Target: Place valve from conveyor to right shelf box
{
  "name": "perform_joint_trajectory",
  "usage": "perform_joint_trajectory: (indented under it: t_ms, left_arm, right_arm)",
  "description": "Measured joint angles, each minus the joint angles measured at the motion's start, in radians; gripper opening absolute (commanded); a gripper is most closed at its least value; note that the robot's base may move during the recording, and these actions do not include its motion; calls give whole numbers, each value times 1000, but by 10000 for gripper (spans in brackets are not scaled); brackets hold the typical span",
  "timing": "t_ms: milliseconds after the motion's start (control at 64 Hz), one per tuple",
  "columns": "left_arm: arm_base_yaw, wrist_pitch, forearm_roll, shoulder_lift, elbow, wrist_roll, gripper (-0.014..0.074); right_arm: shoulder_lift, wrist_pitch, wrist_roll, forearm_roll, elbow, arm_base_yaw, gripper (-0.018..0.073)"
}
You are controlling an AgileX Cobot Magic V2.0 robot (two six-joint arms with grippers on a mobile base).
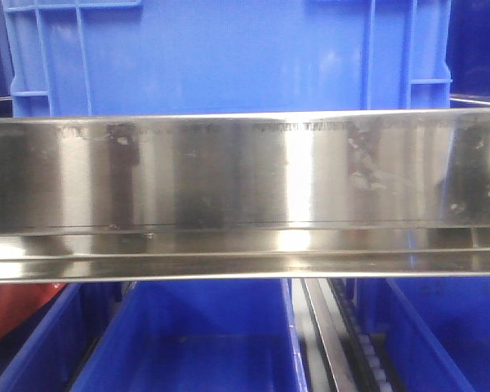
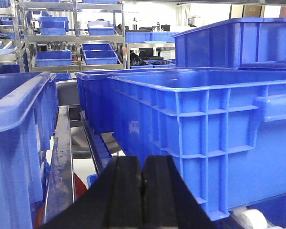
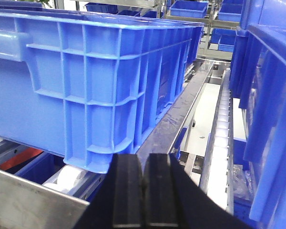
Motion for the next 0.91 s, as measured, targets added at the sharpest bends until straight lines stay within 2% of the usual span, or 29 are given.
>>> perform_joint_trajectory:
  t_ms: [94,156,375,484,562,718,906]
  left_arm:
    - [7,-4,4,0,12,0,-111]
    - [37,-4,20,0,17,0,-111]
    - [219,-12,36,-80,103,0,-111]
    - [285,-35,38,-155,183,0,-111]
    - [309,-58,38,-184,240,0,-111]
    - [316,-140,38,-189,349,-6,-111]
    - [316,-165,36,-190,361,-49,-111]
  right_arm:
    - [0,-1,0,0,0,0,-155]
    - [0,-1,0,0,0,0,-155]
    - [0,-1,0,0,0,0,-155]
    - [0,-1,0,0,0,0,-155]
    - [0,-1,0,0,0,0,-155]
    - [-2,-1,0,0,0,0,-155]
    - [-2,-1,0,0,0,0,-155]
